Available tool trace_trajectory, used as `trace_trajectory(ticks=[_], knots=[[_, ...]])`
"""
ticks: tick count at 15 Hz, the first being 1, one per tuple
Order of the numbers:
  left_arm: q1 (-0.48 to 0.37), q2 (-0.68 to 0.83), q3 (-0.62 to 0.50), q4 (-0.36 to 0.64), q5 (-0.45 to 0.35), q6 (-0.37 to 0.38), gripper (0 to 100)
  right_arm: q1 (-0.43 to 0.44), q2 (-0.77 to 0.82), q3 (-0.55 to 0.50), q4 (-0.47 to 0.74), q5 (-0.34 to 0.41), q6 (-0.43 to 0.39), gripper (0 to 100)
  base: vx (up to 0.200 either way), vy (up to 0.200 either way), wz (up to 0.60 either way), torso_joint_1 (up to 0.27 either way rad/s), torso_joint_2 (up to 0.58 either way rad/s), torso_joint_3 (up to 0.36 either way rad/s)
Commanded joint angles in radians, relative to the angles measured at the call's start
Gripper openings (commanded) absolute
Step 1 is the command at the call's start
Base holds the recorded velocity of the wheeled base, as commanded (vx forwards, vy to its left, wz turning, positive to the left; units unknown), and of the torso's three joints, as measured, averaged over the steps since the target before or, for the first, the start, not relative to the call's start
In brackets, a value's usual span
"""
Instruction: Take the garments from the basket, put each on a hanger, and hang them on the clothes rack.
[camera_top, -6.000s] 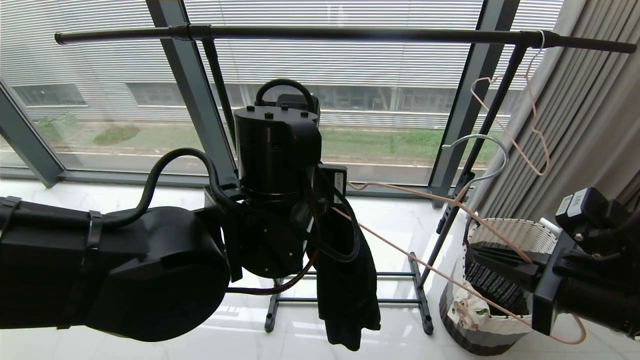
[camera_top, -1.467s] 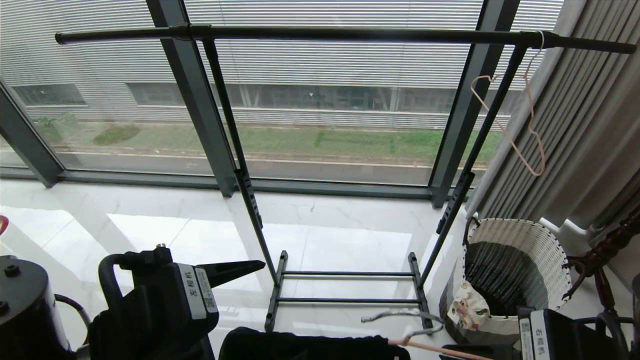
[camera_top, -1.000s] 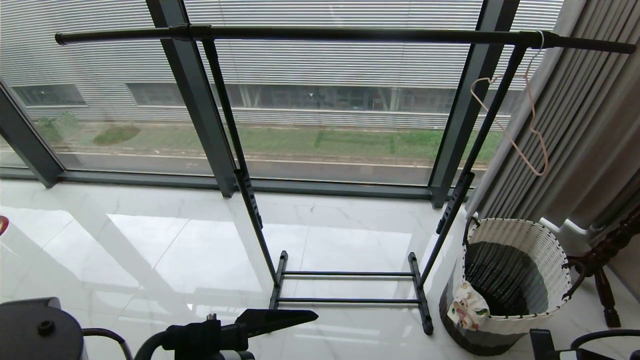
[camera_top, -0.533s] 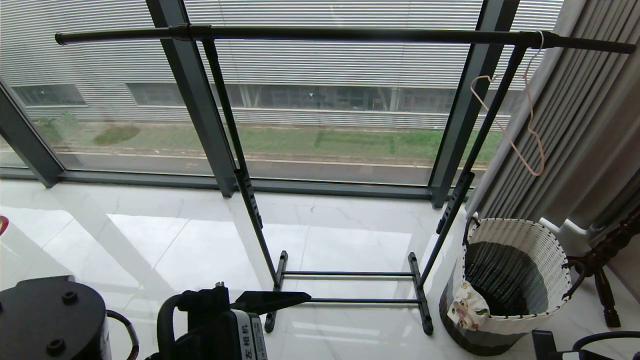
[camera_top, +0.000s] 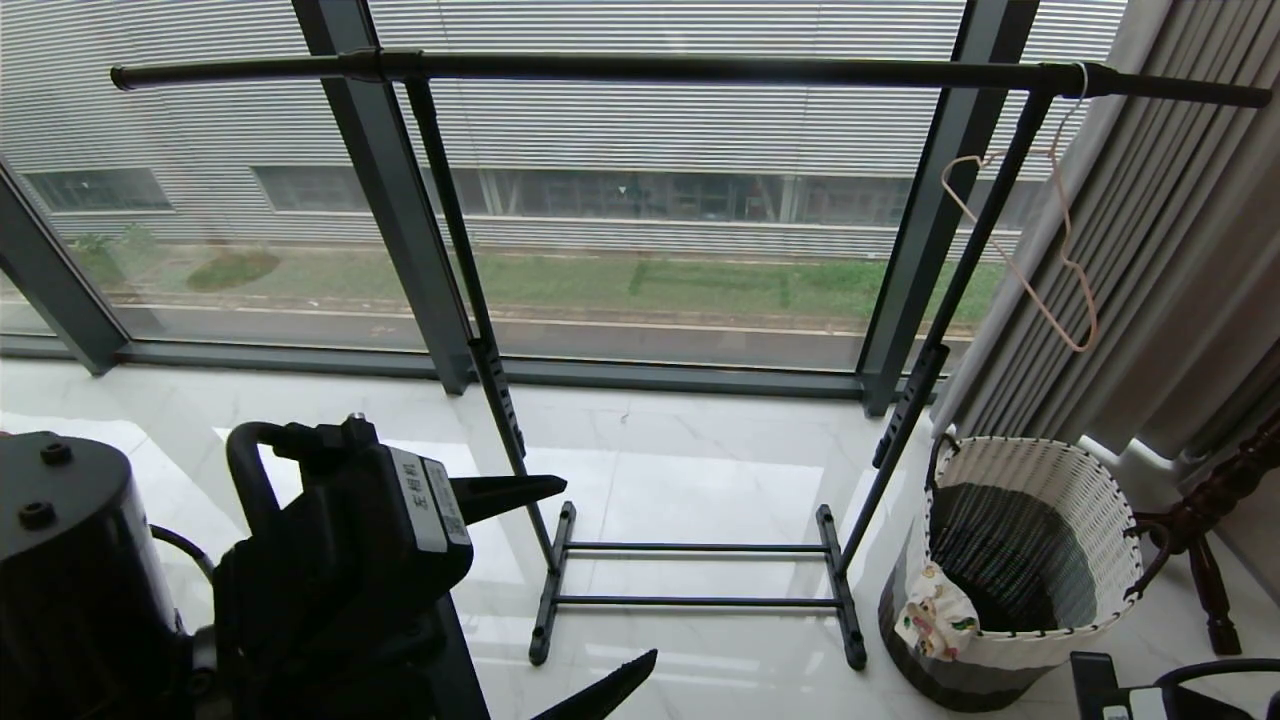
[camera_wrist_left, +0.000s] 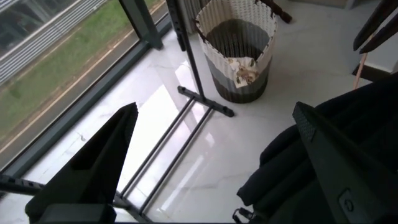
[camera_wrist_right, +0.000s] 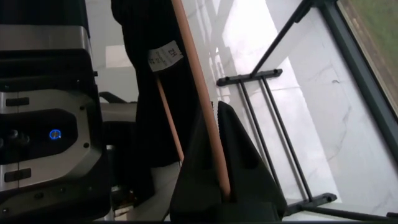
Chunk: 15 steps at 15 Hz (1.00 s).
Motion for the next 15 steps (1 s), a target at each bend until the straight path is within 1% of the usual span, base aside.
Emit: trace_trajectory(ticks=[1, 3, 4, 5, 6, 8, 10, 11, 13, 15], knots=[[0.01, -0.014, -0.013, -0.029, -0.015, 0.002, 100, -0.04, 0.004, -0.001, 0.0, 0.002, 0.0, 0, 0.0, 0.0, 0.0, 0.0, 0.0, 0.0], [0.008, -0.04, 0.0, -0.029, -0.084, 0.009, 100, -0.066, 0.004, -0.009, 0.0, 0.002, 0.0, 0, 0.0, 0.0, 0.0, 0.0, 0.0, 0.0], [-0.009, -0.052, 0.021, -0.029, -0.11, 0.016, 100, -0.072, 0.004, -0.014, -0.002, 0.002, 0.0, 0, 0.0, 0.0, 0.0, 0.0, 0.0, 0.0], [-0.053, -0.067, 0.032, -0.021, -0.112, 0.022, 100, -0.072, 0.005, -0.02, -0.002, 0.002, 0.0, 0, 0.0, 0.0, 0.0, 0.0, 0.0, 0.0], [-0.079, -0.066, 0.029, -0.009, -0.113, 0.023, 100, -0.072, 0.01, -0.021, -0.002, 0.002, 0.0, 0, 0.0, 0.0, 0.0, 0.0, 0.0, 0.0], [-0.144, -0.04, 0.04, 0.026, -0.112, 0.025, 100, -0.072, 0.019, -0.038, -0.002, 0.003, -0.002, 0, 0.0, 0.0, 0.0, 0.0, 0.0, 0.0], [-0.14, 0.042, 0.044, 0.026, -0.107, 0.032, 100, -0.065, 0.02, -0.053, 0.0, 0.003, -0.009, 0, 0.0, 0.0, 0.0, 0.0, 0.0, 0.0], [-0.128, 0.097, 0.041, 0.023, -0.106, 0.032, 100, -0.063, 0.02, -0.058, 0.0, 0.005, -0.037, 0, 0.0, 0.0, 0.0, 0.0, 0.0, 0.0], [-0.121, 0.155, 0.04, 0.025, -0.103, 0.028, 100, -0.061, 0.019, -0.058, 0.0, 0.008, -0.066, 0, 0.0, 0.0, 0.0, 0.0, 0.0, 0.0], [-0.102, 0.175, 0.041, 0.025, -0.104, 0.026, 100, -0.045, 0.017, -0.06, 0.0, 0.008, -0.075, 0, 0.0, 0.0, 0.0, 0.0, 0.0, 0.0]])
